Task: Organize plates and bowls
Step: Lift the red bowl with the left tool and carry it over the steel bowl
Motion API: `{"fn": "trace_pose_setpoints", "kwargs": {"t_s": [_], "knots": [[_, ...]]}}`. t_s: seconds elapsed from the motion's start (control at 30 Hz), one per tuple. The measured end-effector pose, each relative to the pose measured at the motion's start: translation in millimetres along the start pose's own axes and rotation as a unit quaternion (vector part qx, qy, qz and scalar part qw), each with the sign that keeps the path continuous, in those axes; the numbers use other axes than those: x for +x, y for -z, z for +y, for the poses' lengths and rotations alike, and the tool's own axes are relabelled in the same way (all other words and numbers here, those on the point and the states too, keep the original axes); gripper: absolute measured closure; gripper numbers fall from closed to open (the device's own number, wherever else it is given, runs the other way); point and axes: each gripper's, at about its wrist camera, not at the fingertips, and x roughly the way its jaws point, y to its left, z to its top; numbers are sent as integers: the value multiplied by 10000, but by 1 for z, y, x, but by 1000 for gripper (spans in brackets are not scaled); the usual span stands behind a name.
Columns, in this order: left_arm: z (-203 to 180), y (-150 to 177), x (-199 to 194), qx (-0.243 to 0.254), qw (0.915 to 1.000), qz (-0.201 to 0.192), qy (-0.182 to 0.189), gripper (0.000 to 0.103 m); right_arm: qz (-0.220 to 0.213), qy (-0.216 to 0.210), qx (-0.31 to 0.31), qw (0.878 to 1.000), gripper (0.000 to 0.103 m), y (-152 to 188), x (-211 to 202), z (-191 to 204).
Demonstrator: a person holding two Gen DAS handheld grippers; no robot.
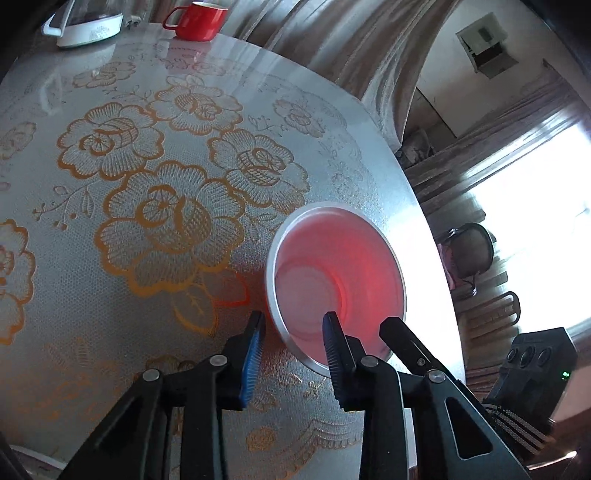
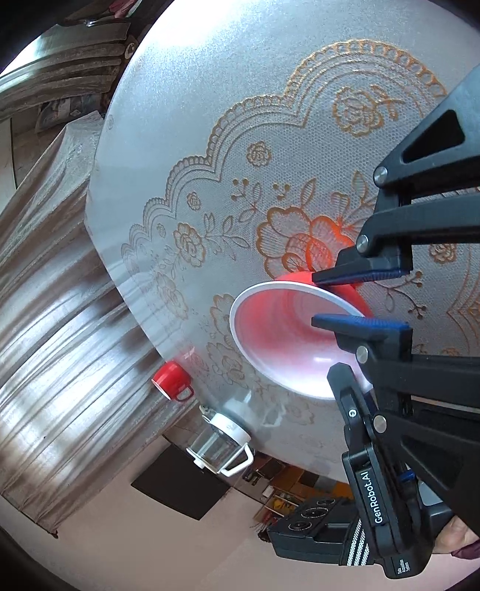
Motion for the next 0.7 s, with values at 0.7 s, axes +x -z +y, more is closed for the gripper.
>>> {"fn": "trace_pose_setpoints", "kwargs": {"t_s": [0.7], "knots": [[8,70,-96,553,9943,-788,-464,72,178,-542,-56,9984,88,53,-38,48]]}}
